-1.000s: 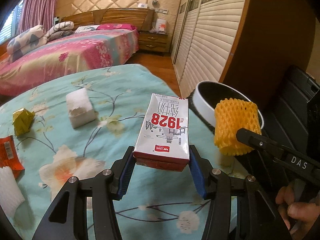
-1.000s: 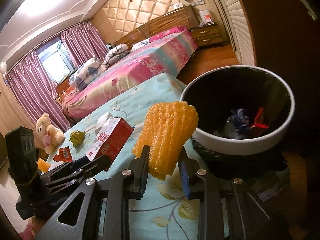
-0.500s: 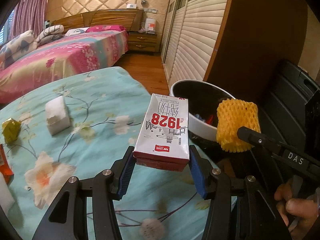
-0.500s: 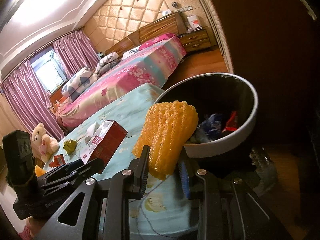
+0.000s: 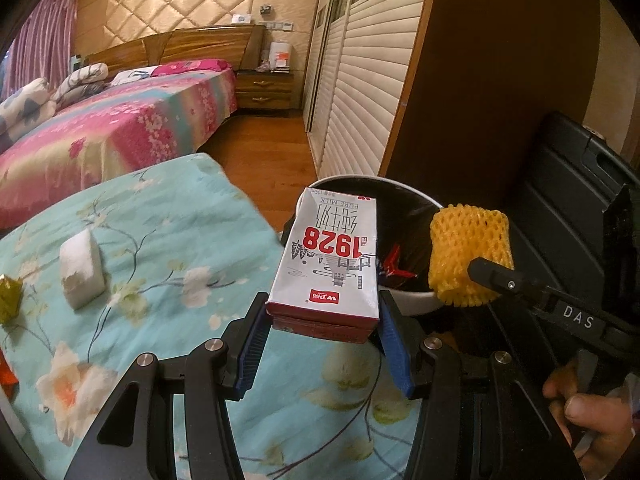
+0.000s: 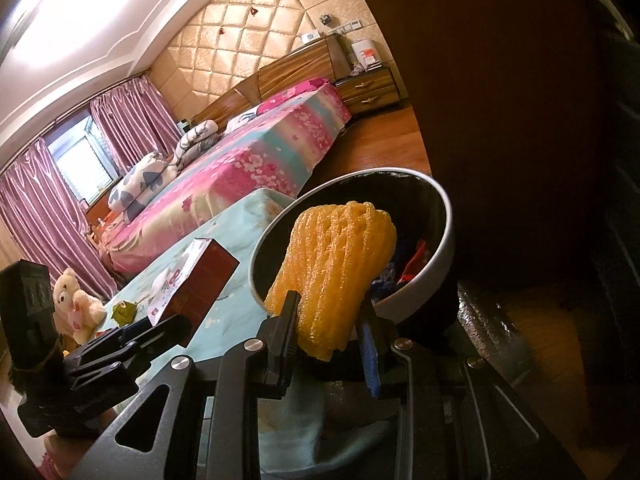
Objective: Collect trash
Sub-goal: 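Carry the carton and foam net over the bin and open both tools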
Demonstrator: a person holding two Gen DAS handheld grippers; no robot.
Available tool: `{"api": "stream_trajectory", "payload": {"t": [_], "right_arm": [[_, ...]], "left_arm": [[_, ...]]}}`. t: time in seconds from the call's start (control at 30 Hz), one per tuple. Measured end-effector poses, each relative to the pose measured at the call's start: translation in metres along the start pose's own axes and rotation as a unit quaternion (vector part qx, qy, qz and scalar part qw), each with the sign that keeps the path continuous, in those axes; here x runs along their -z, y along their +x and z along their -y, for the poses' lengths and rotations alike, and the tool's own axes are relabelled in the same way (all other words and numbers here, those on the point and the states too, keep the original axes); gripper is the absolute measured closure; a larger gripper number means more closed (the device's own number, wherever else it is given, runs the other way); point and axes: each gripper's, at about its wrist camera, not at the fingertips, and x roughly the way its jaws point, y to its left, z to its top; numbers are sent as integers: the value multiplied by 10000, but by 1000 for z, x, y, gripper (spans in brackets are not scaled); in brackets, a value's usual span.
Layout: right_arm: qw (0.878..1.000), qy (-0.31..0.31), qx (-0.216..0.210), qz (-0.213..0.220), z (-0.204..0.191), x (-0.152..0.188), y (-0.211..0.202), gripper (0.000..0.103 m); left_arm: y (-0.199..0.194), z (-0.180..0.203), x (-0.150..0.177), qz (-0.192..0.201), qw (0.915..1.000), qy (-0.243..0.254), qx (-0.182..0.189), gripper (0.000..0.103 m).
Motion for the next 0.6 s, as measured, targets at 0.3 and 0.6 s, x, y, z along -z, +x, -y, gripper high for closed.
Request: {"api": "stream_trajectory", "payload": {"t": [0.3,0.6], "right_arm": [[10000,-40,87,-28,9,-18,8,75],[9998,-77,187,-94,15,-27,16,75]], "left_arm": [[17,10,-17,28,9999,111,45,52],[37,16,-27,-17,9998,178,48,52]]}}
